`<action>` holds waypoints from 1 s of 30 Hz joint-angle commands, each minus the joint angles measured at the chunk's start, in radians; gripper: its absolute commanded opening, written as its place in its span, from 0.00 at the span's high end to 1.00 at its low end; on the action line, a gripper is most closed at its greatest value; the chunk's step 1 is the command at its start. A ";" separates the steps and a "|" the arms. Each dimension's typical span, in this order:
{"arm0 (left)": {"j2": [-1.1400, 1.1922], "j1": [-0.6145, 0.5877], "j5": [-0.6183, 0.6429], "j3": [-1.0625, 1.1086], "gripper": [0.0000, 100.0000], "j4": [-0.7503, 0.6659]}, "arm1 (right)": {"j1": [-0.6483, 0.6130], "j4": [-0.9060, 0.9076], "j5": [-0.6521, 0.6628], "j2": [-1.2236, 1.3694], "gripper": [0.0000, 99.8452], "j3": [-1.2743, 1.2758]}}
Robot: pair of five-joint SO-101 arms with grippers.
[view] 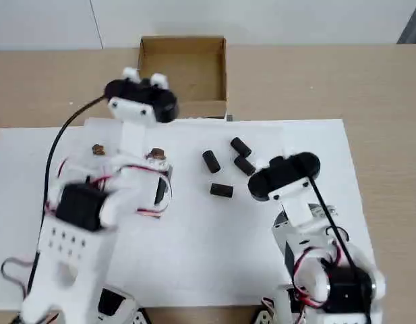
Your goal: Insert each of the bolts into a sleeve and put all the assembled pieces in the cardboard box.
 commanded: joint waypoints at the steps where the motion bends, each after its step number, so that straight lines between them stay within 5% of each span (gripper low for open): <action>1: -0.140 0.002 0.069 0.151 0.99 -0.129 | 0.001 -0.056 -0.098 -0.064 1.00 0.029; 11: -0.436 0.000 0.155 0.536 0.99 -0.471 | -0.117 -0.407 -0.333 -0.199 1.00 0.273; 23: -0.712 0.008 0.272 0.848 0.99 -0.641 | -0.503 -0.616 -0.345 -0.470 1.00 0.612; 30: -0.879 0.002 0.299 0.952 0.99 -0.713 | -0.607 -0.708 -0.345 -0.464 1.00 0.704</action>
